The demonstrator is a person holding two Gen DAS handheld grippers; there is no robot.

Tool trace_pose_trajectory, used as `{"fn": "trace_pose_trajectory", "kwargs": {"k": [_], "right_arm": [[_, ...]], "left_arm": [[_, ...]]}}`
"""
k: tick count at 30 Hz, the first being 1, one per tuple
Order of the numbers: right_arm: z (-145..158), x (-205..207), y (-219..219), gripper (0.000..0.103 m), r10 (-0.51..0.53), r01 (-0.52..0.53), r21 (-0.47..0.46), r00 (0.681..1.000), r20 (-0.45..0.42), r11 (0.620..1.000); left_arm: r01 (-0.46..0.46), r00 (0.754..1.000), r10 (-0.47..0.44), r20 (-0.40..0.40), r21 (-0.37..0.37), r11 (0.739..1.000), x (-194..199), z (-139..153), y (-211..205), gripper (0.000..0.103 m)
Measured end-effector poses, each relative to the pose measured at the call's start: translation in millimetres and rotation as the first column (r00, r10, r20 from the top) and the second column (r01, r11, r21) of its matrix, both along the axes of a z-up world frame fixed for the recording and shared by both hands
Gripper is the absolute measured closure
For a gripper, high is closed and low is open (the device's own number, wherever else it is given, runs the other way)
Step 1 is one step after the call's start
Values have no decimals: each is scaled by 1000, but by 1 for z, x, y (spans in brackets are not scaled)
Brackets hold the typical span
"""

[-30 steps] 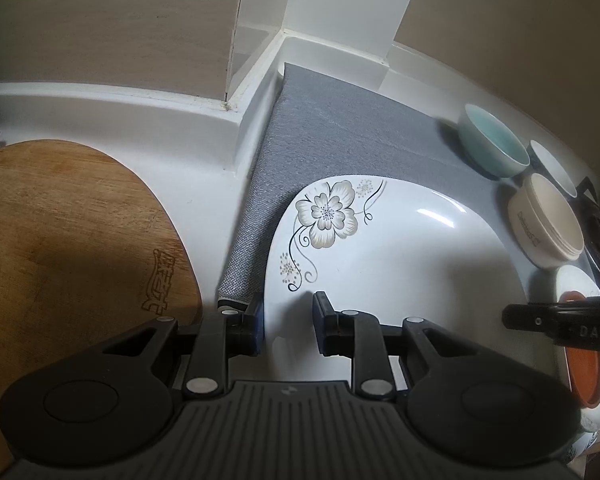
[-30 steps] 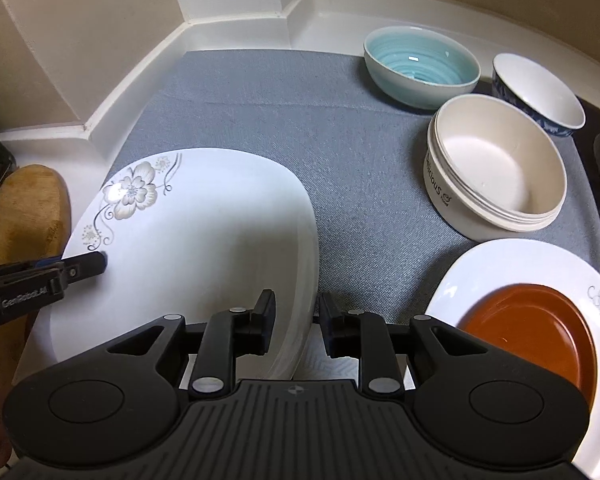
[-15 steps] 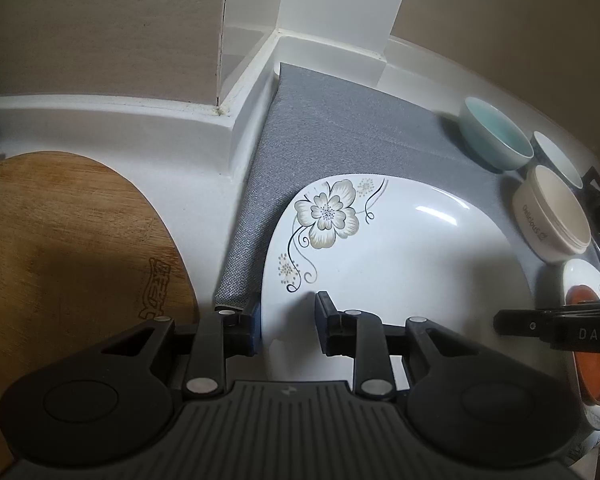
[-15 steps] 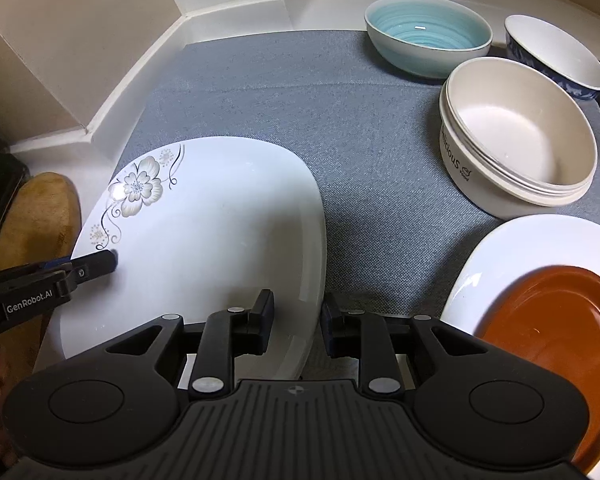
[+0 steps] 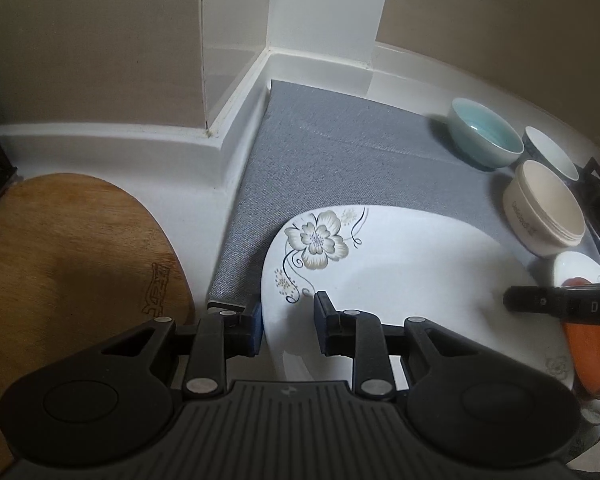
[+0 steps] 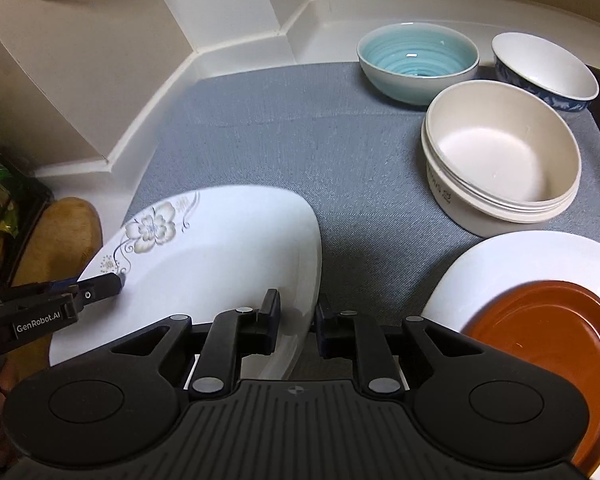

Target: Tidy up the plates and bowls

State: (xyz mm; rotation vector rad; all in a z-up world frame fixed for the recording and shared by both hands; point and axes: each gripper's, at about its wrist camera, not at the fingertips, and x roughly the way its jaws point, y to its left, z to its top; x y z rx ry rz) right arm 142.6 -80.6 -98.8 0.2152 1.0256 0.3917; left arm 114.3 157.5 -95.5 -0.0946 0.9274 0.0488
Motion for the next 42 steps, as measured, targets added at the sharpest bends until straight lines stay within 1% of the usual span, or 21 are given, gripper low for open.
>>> {"fn": "trace_pose_trajectory", "kwargs": {"k": [8, 13, 19, 24, 30, 34, 38, 42], "right_arm": [[6, -9, -18, 84, 6, -7, 28, 1000, 28, 1000], [16, -14, -37, 84, 2, -5, 50, 998, 63, 999], [33, -26, -72, 84, -20, 12, 64, 993, 119, 998], [40, -42, -117, 84, -64, 55, 65, 988, 144, 996], [38, -63, -173, 84, -133, 128, 43, 979, 152, 991], [28, -76, -206, 84, -181, 178, 31, 974, 139, 984], [16, -83, -230, 84, -209, 209, 19, 969, 129, 978], [5, -85, -242, 84, -227, 227, 20, 967, 113, 974]], "left_arm": [[-5, 999, 4, 42, 30, 1000, -12, 3, -11, 74], [-3, 997, -1, 80, 48, 999, -19, 20, -30, 74], [16, 993, -22, 118, 49, 999, -25, 38, -69, 74], [65, 988, -72, 135, 51, 997, -31, 46, -116, 74], [135, 981, -139, 132, 40, 990, -37, 40, -177, 74], [172, 978, -175, 113, 39, 984, -36, 29, -211, 74], [199, 974, -202, 100, 43, 979, -34, 17, -232, 74], [208, 973, -212, 93, 54, 977, -31, 8, -240, 74]]}}
